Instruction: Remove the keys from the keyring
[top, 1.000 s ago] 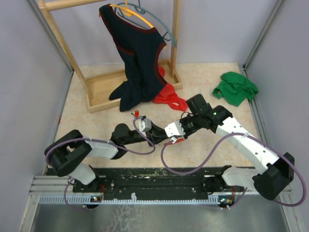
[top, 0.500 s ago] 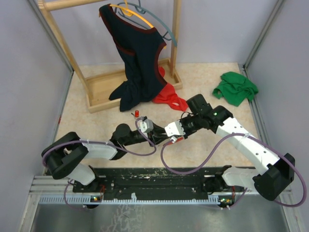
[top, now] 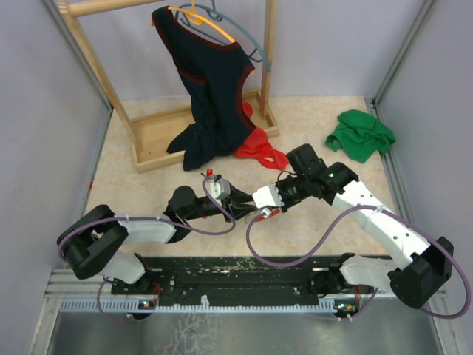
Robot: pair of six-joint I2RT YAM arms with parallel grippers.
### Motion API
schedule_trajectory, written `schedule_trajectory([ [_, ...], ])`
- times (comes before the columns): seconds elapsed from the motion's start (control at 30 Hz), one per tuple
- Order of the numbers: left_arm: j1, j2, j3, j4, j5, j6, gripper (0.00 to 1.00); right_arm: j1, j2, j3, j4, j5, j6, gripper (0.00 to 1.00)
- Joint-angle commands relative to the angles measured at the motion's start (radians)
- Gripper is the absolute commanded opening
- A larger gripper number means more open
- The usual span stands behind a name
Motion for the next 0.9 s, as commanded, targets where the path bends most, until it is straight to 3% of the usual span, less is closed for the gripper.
schedule_trajectory([
  [0.0, 0.001, -0.015, 0.027, 0.0, 0.038, -0.034, 0.4, 0.003, -0.032, 0.029, 0.033, -0.044, 0.019, 0.0],
  [0.27, 0.002, -0.017, 0.044, -0.001, 0.054, -0.072, 0.33, -0.022, -0.031, 0.033, 0.045, -0.066, 0.047, 0.0],
  [0.63, -0.002, -0.084, 0.035, -0.079, -0.019, -0.118, 0.33, -0.063, -0.023, 0.028, 0.097, -0.087, 0.179, 0.0],
  [0.87, -0.002, -0.068, 0.04, -0.085, -0.022, -0.102, 0.42, -0.071, -0.023, 0.008, 0.11, -0.083, 0.174, 0.0],
])
